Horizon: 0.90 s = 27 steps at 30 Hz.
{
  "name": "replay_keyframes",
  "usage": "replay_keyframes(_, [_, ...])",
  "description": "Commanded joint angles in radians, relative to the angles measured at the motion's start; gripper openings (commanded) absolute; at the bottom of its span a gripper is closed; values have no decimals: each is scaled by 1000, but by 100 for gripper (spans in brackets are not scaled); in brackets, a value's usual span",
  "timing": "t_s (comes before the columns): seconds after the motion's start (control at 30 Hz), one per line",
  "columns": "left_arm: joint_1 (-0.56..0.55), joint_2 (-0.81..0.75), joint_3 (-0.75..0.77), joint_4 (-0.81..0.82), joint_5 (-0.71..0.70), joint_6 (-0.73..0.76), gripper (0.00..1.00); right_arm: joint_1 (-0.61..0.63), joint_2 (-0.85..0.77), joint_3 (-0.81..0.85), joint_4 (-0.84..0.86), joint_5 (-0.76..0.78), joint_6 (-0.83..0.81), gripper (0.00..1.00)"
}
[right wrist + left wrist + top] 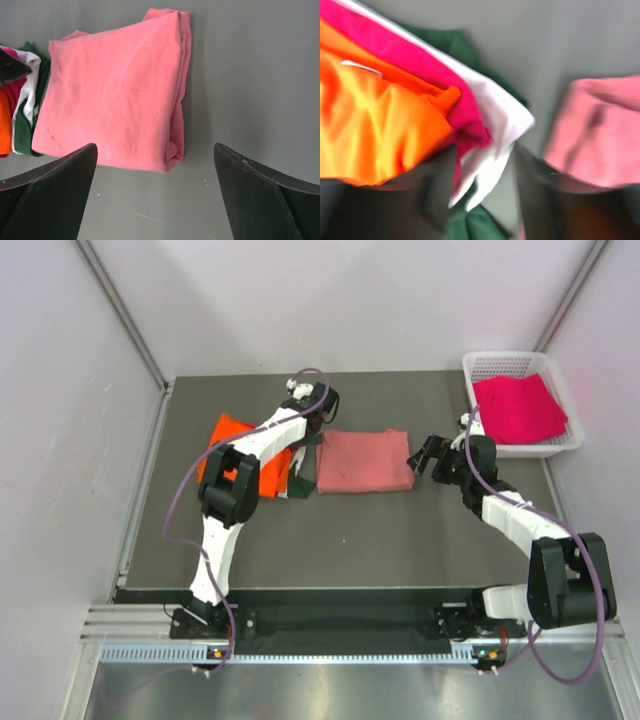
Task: Fold and stack the t-shirts
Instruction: Neatly place the folded tshirt to the corner
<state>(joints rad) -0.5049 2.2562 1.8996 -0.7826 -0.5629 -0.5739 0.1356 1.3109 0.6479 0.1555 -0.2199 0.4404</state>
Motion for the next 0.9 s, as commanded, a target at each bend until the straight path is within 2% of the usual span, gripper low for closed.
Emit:
replay_keyframes(0.0, [11,-81,7,11,64,-60,59,-1,-7,6,15,42,1,99])
replay_keyframes(0.07, [11,-138,-83,81,70,-44,70,-5,-27,6,-5,77,35,100])
replay_keyframes(0.13, [12,-220,-137,129,89,-37,75,-16,-32,28,-75,166,102,100])
replay_keyframes(0.23, [11,-337,-255,198,171,-18,86,-31,-32,35,-53,107,92,100])
replay_keyframes(0.3, [11,-412,-347,275,213,-7,99,-33,-15,47,-47,55,83,100])
replay_keyframes(0.43, [12,-501,-470,387,364,-1,99,-40,51,102,-71,-42,57,96])
replay_keyframes(0.57, [25,-534,-569,511,536,-7,99,-42,109,145,-79,-102,50,100])
replay_keyframes(0.87, [51,-440,-570,571,669,-12,99,-47,243,282,-152,-98,47,100])
